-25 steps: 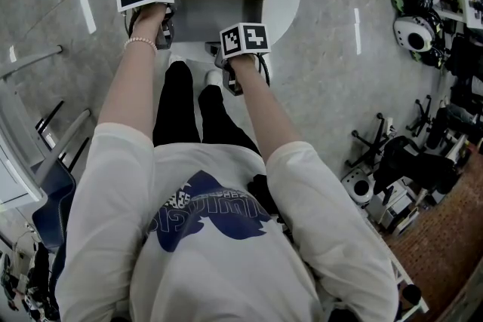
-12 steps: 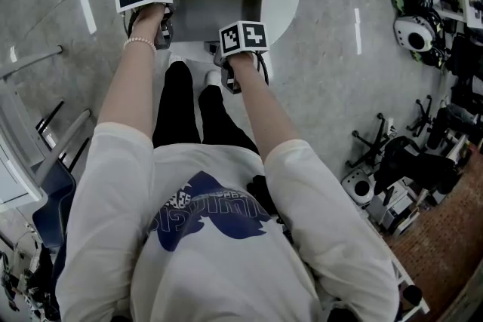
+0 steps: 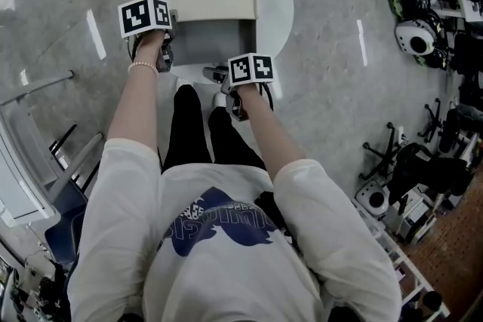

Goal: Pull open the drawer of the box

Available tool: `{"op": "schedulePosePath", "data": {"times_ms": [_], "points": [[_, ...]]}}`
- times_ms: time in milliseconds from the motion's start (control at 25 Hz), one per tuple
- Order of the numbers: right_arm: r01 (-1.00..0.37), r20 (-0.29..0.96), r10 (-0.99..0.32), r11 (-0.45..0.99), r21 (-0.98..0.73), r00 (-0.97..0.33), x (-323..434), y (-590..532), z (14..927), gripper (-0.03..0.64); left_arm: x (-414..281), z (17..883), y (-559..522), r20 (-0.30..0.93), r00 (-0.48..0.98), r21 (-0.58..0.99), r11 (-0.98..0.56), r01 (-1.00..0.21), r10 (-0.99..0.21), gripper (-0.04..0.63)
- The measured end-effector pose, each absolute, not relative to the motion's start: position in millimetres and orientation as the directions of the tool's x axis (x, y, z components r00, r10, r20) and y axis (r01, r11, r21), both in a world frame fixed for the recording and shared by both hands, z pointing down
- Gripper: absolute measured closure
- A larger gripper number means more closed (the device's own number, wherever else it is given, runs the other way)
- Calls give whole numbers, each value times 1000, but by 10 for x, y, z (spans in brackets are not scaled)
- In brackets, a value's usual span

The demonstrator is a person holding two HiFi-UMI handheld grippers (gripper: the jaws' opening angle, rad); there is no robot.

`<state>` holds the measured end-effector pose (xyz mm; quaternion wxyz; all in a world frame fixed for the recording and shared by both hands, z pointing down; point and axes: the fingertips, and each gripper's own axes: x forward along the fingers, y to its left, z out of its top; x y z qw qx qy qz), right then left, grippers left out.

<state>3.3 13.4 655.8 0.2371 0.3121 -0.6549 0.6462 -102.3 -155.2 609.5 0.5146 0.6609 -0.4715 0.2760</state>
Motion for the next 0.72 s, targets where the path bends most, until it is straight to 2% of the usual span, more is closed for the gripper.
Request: {"op": "schedulePosePath", "data": {"times_ms": [160,320,520,720], "points": [[-702,697,-130,-8,-712,-705,335,233,6313,416,-1006,6105,-1574,855,389,395,-55,-917,-344,497],[-680,653,-279,-1,-734,-704,834,156,5802,416,-1012,6013,-1486,853,385,382,-83,-921,-352,495],[-688,539,-563,73,-722,-626,1471,-247,4777,423,-1126,5301,-1368,765,352,359,-98,-928,-540,495],[-781,380,-757,264,-565,-531,1747,-594,3684,456,-1183,4293,-1099,596,299,294,-144,-945,-745,496]]}}
